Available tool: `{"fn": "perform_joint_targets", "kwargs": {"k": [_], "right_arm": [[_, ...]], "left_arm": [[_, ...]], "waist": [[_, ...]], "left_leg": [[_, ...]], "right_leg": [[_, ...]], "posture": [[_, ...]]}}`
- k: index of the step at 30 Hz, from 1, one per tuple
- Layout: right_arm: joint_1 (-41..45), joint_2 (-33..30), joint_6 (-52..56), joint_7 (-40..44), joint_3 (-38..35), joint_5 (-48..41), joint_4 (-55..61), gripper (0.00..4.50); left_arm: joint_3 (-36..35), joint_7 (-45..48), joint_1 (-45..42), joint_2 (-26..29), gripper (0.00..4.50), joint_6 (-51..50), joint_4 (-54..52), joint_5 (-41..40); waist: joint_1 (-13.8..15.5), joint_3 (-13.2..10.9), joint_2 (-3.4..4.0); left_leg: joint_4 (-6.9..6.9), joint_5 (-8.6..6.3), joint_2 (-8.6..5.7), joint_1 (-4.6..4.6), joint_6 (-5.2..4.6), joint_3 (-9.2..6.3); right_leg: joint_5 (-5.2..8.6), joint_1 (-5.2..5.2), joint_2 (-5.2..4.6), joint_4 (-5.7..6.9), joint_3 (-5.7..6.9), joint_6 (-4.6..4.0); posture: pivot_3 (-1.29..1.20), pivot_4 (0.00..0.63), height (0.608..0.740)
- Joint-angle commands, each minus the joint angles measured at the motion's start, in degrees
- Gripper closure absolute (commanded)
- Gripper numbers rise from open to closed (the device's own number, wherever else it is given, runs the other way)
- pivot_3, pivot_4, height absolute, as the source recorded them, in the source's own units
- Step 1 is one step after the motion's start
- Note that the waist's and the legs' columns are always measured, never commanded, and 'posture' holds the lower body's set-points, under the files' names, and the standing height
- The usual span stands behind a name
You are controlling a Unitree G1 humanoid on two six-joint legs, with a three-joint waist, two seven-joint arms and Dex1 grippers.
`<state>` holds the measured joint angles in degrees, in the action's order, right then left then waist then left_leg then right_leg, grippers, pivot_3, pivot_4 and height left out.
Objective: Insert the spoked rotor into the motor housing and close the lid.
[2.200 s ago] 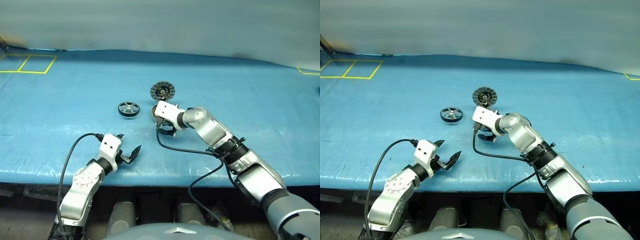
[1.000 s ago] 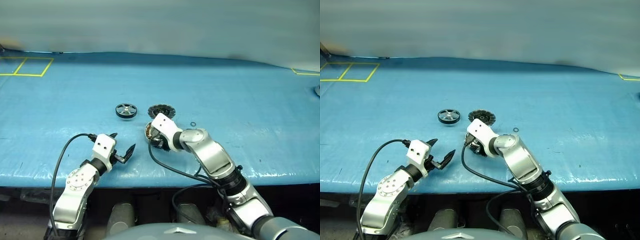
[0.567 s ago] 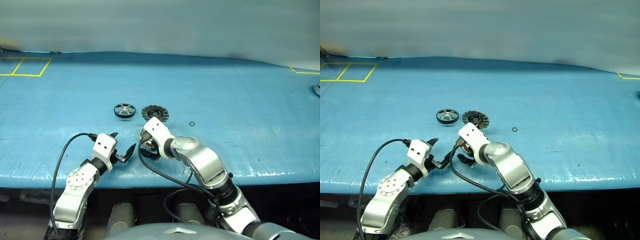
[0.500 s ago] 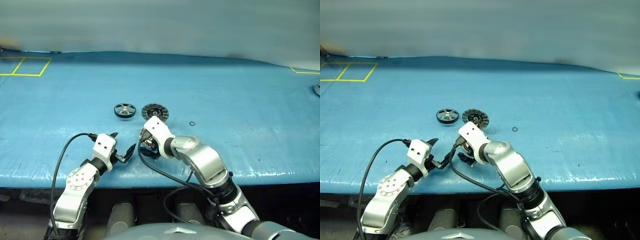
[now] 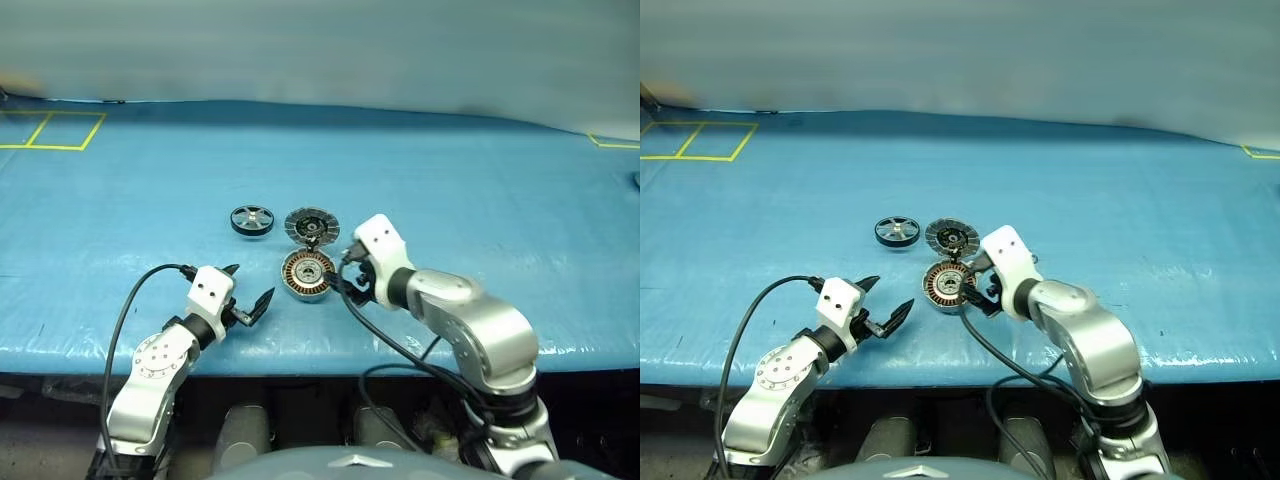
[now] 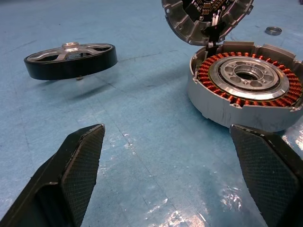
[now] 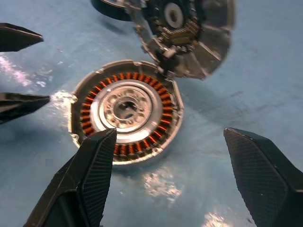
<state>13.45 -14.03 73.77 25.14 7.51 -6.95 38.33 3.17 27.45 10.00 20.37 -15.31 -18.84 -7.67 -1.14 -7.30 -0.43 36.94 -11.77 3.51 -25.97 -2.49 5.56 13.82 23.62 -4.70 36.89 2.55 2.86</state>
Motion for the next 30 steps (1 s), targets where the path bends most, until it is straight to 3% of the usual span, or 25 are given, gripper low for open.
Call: {"fn": "perform_joint_targets", "kwargs": {"k": [1,4,7,13,21,30], "right_arm": [[-4.08,2.67,-12.52,-6.93,-4.64,2.52,-3.37,0.70],[-6.52,7.44,-22.01,-13.82,-7.07,4.46,-10.24,0.70],[-7.11,8.70,-32.37,-17.41,-4.86,7.55,-17.67,0.70],[-2.57,14.47,-46.97,-24.97,-8.02,7.58,-34.94,0.70],[4.20,16.73,-54.26,-30.43,-13.39,5.61,-49.71,0.70],[1.58,17.93,-52.56,-29.79,-13.53,3.23,-51.12,0.70]], "left_arm": [[1.16,0.62,-0.83,-0.13,0.00,1.67,-1.05,-0.10],[1.86,0.69,-1.45,-0.33,0.00,2.00,-0.43,0.04],[2.46,0.72,-2.12,-0.60,0.00,2.01,0.03,-0.21],[3.40,1.04,-2.84,-0.63,0.00,1.36,0.20,-0.23],[3.19,1.18,-2.27,-0.37,0.00,1.07,-0.82,-0.30],[2.50,0.10,-0.20,-0.72,0.00,0.99,-1.99,-0.47]], "waist": [[-0.18,-0.01,0.02],[-0.18,-0.02,0.01],[-0.18,-0.05,0.03],[-0.35,-0.08,0.05],[-0.27,-0.11,0.10],[-0.29,-0.06,0.07]], "left_leg": [[0.00,0.04,0.02,0.01,-0.05,0.01],[0.04,0.07,0.08,0.04,-0.02,0.01],[0.06,0.09,0.08,0.06,-0.01,0.03],[0.04,0.11,0.08,0.10,-0.04,0.10],[0.05,0.12,0.08,0.17,-0.05,0.13],[0.05,0.12,0.12,0.31,-0.05,0.15]], "right_leg": [[0.00,0.00,0.04,0.01,-0.02,0.00],[0.00,-0.02,0.13,0.05,-0.03,0.02],[-0.02,-0.04,0.16,0.06,-0.05,0.04],[-0.04,-0.06,0.21,0.07,-0.14,0.07],[-0.06,-0.14,0.24,0.09,-0.18,0.11],[-0.06,-0.25,0.23,0.12,-0.20,0.11]], "posture": [[0.00,0.150,0.740],[0.00,0.150,0.740],[0.00,0.150,0.740],[0.00,0.150,0.740],[0.00,0.150,0.740],[0.00,0.150,0.740]]}}
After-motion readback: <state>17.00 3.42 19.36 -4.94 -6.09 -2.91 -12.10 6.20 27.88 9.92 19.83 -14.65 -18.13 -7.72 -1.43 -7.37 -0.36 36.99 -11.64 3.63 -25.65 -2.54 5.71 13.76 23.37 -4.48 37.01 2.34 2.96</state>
